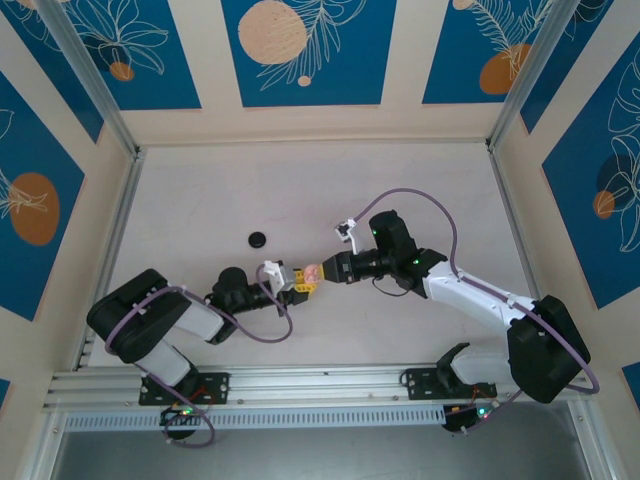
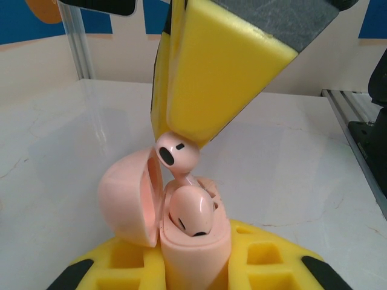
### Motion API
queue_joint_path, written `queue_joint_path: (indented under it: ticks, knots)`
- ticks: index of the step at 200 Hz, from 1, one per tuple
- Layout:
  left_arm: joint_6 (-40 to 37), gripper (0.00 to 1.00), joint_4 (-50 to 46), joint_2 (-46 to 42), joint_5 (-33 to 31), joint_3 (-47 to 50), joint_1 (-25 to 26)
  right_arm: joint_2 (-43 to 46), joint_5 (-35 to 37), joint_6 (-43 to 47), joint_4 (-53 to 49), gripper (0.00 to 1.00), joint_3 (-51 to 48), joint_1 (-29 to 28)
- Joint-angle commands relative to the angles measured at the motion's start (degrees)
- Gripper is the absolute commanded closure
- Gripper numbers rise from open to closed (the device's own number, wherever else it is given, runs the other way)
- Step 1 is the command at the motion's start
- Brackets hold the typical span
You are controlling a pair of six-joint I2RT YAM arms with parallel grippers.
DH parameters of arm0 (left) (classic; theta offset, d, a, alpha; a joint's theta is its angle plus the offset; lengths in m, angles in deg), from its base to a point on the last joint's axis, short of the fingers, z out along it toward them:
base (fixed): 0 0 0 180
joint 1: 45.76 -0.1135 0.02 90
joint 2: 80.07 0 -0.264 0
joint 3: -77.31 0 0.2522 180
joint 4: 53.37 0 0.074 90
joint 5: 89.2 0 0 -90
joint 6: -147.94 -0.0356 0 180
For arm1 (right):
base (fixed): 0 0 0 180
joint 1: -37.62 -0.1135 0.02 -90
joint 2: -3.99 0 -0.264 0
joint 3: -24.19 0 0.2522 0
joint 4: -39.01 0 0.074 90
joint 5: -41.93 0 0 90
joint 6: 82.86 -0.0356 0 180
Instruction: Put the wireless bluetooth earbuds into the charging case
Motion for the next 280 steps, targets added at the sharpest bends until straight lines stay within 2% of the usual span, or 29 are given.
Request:
queue_joint_path:
  ticks: [1,93,183,237,280]
  knots:
    - [-1.1,0.86,0.3,-1.3,0.7,0.6,0.6,0.6,-0.3,1.2,-1.9,0.75,1.2,-0.5]
    - [-1.4,0.87,0.0,-1.4,0.7,0.6,0.6,1.0,-0.5,1.8,-2.9,0.77,1.5,-1.7]
    - [-2.0,0.87,0.1,-1.5,1.3,0.7,0.6,3.5,3.6,3.6,-8.3,0.67,3.6,-1.0]
    - [-2.5,0.87,-0.6,-2.0,1.1,0.8,0.6,3.2,4.8,4.2,-9.1,0.67,3.9,0.4]
    - [-2.7,0.87,-3.6,-3.7,-2.5,1.1,0.6,1.7,11.3,2.7,-19.0,0.67,5.6,2.9]
